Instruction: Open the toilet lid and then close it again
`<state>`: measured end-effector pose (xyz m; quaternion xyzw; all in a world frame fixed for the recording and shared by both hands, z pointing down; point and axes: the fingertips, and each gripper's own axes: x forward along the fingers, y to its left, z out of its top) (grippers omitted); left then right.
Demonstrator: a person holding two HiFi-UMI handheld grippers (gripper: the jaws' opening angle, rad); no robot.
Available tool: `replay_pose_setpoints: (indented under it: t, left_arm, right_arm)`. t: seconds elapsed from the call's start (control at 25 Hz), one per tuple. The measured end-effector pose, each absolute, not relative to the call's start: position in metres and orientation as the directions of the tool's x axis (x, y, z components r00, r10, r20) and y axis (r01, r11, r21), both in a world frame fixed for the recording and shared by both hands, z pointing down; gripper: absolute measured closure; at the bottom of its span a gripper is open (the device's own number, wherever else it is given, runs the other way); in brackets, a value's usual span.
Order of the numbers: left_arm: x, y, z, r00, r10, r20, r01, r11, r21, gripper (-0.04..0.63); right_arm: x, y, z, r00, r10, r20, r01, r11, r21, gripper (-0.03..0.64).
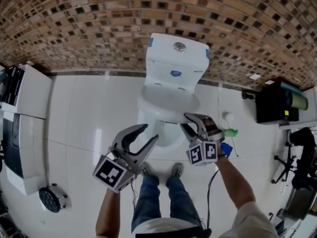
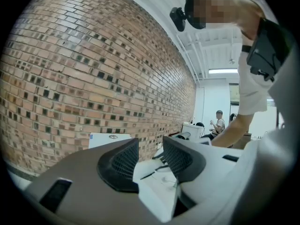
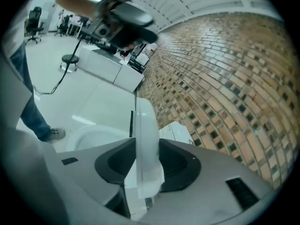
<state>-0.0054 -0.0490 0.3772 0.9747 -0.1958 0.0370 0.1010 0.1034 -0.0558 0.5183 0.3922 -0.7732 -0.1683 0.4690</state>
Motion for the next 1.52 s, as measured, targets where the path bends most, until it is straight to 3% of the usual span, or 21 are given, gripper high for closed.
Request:
replay_pose_setpoints:
  t: [0.2,0.48,0.56,0.68,0.92,1.16,1.36,1.52]
  left_arm:
    - [-0.02,-0.031,0.4,0.913,-0.389,0.122,-0.408,-0.884,0.227,0.436]
    - [-0.037,-0.015,0.443,0.89,-0.425,0.164,-0.456,-0.839,0.296,0.436]
    - [-0.041,-0.013,0.452,0.884,-0.432,0.176,-0.467,-0.831,0.303,0.436]
    - [-0.048,-0.007,0.466,0.881,-0.421,0.216,-0.471,-0.825,0.312,0.436]
    - [-0.05,-0.004,0.458,0.881,-0.416,0.225,-0.468,-0.835,0.289,0.436]
    - [-0.046,-0.002,0.427,0.877,-0.426,0.222,-0.475,-0.838,0.268,0.436]
    - [-0.024,0.01,0.381,0.891,-0.41,0.196,-0.449,-0.861,0.238,0.436]
    - [-0.004,0.027,0.344,0.912,-0.361,0.194,-0.398,-0.893,0.208,0.436]
  right_arm:
    - [0.07,0.018,0.593,-0.185,-0.803,0.567,-0.366,0.592,0.718,0.447]
    - [0.028,0.105,0.78,-0.16,-0.587,0.793,-0.224,0.804,0.55,0.377]
    - [0.027,0.111,0.811,-0.125,-0.539,0.833,-0.28,0.824,0.492,0.495]
    - [0.018,0.103,0.82,-0.122,-0.524,0.843,-0.429,0.794,0.431,0.428]
    - [0.037,0.079,0.751,-0.118,-0.644,0.756,-0.635,0.634,0.441,0.429]
    - [0.081,0.036,0.589,-0.158,-0.808,0.568,-0.807,0.437,0.397,0.428]
    - [0.089,0.03,0.455,-0.397,-0.808,0.436,-0.834,0.516,0.197,0.428]
    - [0.099,0.044,0.374,-0.451,-0.826,0.339,-0.856,0.508,0.099,0.429]
